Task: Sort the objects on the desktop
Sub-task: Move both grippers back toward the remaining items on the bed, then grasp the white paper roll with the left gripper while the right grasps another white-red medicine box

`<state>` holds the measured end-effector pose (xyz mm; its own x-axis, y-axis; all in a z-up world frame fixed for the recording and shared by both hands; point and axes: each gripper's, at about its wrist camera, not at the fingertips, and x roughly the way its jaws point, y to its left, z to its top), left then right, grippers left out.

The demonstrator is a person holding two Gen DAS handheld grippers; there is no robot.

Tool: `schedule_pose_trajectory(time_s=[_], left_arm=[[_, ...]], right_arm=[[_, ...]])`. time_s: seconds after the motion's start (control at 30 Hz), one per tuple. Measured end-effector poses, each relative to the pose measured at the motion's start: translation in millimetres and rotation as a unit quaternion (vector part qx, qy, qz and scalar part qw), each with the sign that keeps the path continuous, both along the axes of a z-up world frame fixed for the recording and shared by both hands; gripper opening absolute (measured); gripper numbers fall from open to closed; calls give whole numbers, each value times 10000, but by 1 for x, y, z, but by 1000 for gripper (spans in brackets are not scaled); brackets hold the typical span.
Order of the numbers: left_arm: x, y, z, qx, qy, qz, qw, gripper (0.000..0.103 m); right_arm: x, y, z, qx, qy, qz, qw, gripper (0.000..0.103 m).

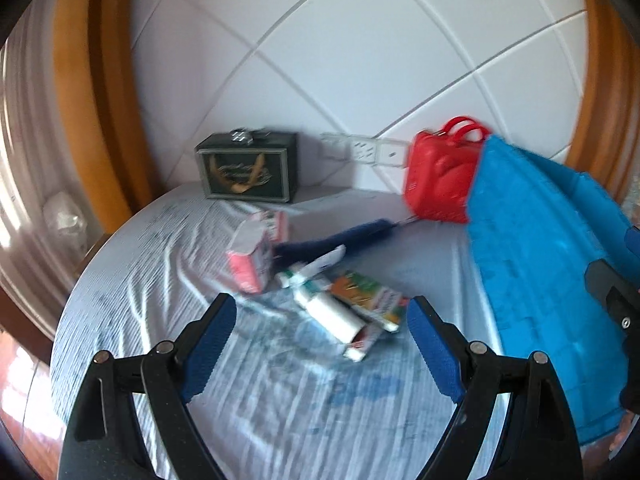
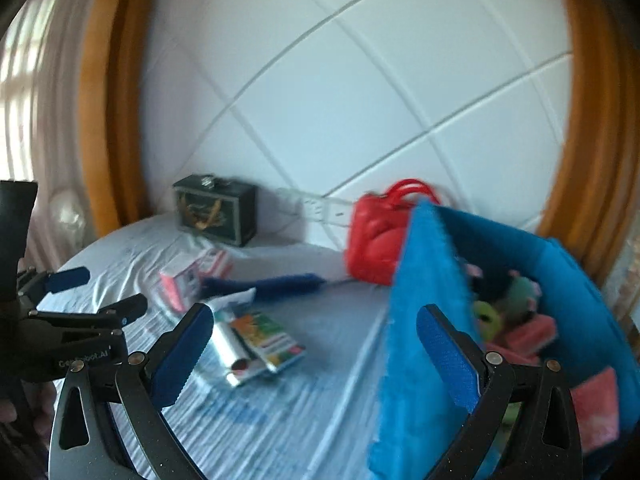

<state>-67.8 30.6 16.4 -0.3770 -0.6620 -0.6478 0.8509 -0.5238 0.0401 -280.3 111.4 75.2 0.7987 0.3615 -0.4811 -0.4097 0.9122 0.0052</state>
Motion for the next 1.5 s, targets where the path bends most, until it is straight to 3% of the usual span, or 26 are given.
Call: schedule_pose_trajectory(time_s=[0.3,0.53,0.83,1.17,1.37,1.5], left_arm=[[11,-69,-71,648,-543,266,9961,88],[-24,-114,-147,1419,-911,227,9854,88],[-63,-154,-210,2064,-1068,133,9725,88],[-122,-175,-236,2236,-974,-304,9693,88],[-137,-189,-250,2468,-916,-395,9639,88],[-131,-186,-258,2656,-993,-514,9576,67]], right_arm=[[68,51,-81,-207,1085,116,9938,103],[116,60,-158,-419,1975,-39,9794,103],[164,65,-236,-551,2851,-189,9567,103],[185,62,-269,-569,3202,-266,9453,103],[186,68,-276,-579,3309,-225,9416,103],[184,72,-277,-599,3345,-191,9403,103]])
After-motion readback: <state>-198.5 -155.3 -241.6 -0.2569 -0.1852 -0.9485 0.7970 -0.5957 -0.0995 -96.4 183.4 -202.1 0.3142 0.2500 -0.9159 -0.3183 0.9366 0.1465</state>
